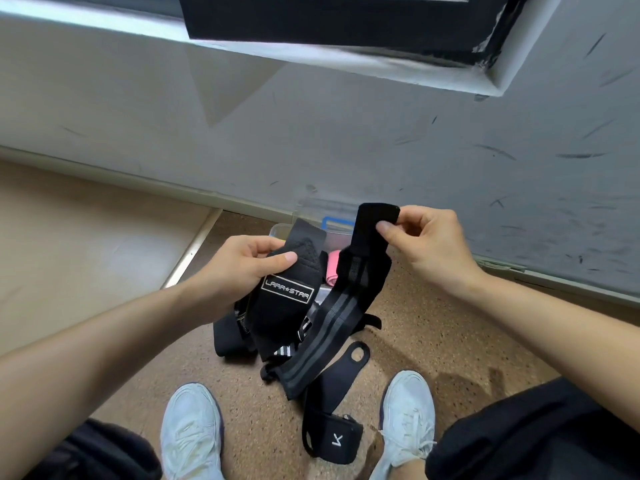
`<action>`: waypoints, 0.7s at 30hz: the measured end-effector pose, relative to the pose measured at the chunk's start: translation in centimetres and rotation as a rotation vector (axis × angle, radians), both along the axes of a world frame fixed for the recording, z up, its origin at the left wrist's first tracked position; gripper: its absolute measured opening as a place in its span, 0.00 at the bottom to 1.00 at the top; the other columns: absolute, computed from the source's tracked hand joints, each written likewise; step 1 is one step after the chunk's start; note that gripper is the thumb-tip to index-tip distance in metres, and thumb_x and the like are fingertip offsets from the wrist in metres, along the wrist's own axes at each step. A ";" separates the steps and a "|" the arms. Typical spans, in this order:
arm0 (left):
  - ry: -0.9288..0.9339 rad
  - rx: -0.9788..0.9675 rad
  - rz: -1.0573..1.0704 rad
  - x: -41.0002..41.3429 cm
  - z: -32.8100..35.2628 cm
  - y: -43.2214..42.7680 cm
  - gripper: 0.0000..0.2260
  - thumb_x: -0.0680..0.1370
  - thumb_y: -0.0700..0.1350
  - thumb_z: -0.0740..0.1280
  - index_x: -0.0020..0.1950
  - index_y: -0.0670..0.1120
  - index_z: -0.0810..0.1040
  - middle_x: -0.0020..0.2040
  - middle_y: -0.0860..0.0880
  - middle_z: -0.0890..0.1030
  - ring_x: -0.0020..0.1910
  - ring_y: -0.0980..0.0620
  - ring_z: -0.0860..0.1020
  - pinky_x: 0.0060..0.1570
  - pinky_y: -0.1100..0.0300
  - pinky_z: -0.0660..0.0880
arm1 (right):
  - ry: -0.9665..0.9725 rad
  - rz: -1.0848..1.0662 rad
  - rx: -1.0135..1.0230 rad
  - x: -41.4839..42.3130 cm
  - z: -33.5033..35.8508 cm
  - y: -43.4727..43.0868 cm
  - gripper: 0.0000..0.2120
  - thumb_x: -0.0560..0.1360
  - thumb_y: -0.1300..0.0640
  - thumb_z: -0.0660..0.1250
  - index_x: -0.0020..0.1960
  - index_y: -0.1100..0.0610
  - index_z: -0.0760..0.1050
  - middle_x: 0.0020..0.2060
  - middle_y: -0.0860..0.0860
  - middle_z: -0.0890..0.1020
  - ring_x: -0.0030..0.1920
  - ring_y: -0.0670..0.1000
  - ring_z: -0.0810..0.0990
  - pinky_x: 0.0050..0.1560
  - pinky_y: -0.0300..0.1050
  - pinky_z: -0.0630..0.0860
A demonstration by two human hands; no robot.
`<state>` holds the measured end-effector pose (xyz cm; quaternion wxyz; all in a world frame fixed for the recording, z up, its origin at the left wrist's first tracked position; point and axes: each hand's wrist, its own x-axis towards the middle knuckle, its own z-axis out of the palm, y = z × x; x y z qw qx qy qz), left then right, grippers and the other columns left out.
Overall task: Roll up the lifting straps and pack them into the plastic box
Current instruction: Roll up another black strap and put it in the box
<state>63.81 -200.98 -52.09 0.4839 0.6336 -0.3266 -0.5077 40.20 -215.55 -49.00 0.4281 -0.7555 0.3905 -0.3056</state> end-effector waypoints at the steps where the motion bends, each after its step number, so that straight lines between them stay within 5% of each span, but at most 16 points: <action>1: 0.011 -0.007 -0.001 -0.1 0.3 0.0 0.09 0.79 0.40 0.71 0.58 0.40 0.84 0.52 0.40 0.87 0.46 0.47 0.86 0.42 0.60 0.82 | 0.030 0.025 -0.026 0.0 0.1 -0.2 0.03 0.77 0.59 0.73 0.44 0.56 0.84 0.35 0.53 0.77 0.33 0.42 0.73 0.38 0.33 0.70; 5: 0.052 -0.038 0.037 -0.1 1.2 -0.4 0.08 0.80 0.42 0.70 0.56 0.42 0.85 0.53 0.40 0.87 0.48 0.45 0.86 0.49 0.54 0.83 | 0.024 0.304 0.201 0.2 0.3 0.1 0.07 0.79 0.63 0.69 0.53 0.66 0.81 0.50 0.62 0.84 0.47 0.47 0.82 0.53 0.40 0.78; 8: 0.077 -0.050 0.069 -0.1 1.8 -0.8 0.08 0.81 0.42 0.69 0.57 0.42 0.85 0.54 0.39 0.86 0.51 0.43 0.85 0.56 0.48 0.81 | -0.022 0.427 0.400 0.7 -0.2 1.6 0.10 0.80 0.65 0.67 0.59 0.70 0.79 0.54 0.67 0.84 0.51 0.52 0.82 0.55 0.41 0.80; 12: 0.128 -0.080 0.101 -0.8 2.3 -1.3 0.08 0.81 0.41 0.69 0.57 0.41 0.84 0.56 0.39 0.86 0.52 0.42 0.84 0.59 0.46 0.80 | 0.022 0.560 0.470 1.8 -0.9 3.2 0.05 0.81 0.66 0.67 0.53 0.62 0.81 0.41 0.47 0.85 0.41 0.43 0.81 0.47 0.34 0.76; 17: 0.186 -0.122 0.097 -1.6 2.6 -1.6 0.08 0.82 0.43 0.67 0.56 0.41 0.84 0.51 0.43 0.87 0.45 0.50 0.85 0.44 0.59 0.84 | -0.080 0.430 0.487 2.7 -1.2 4.0 0.08 0.80 0.67 0.66 0.50 0.59 0.83 0.38 0.49 0.86 0.37 0.45 0.81 0.41 0.38 0.78; 21: -0.047 -0.065 -0.184 -1.0 1.7 -0.7 0.20 0.80 0.56 0.66 0.60 0.41 0.83 0.55 0.44 0.86 0.53 0.49 0.85 0.55 0.58 0.79 | -0.239 0.248 0.592 2.5 -0.7 3.0 0.06 0.80 0.66 0.65 0.53 0.64 0.82 0.41 0.53 0.86 0.37 0.48 0.82 0.39 0.39 0.78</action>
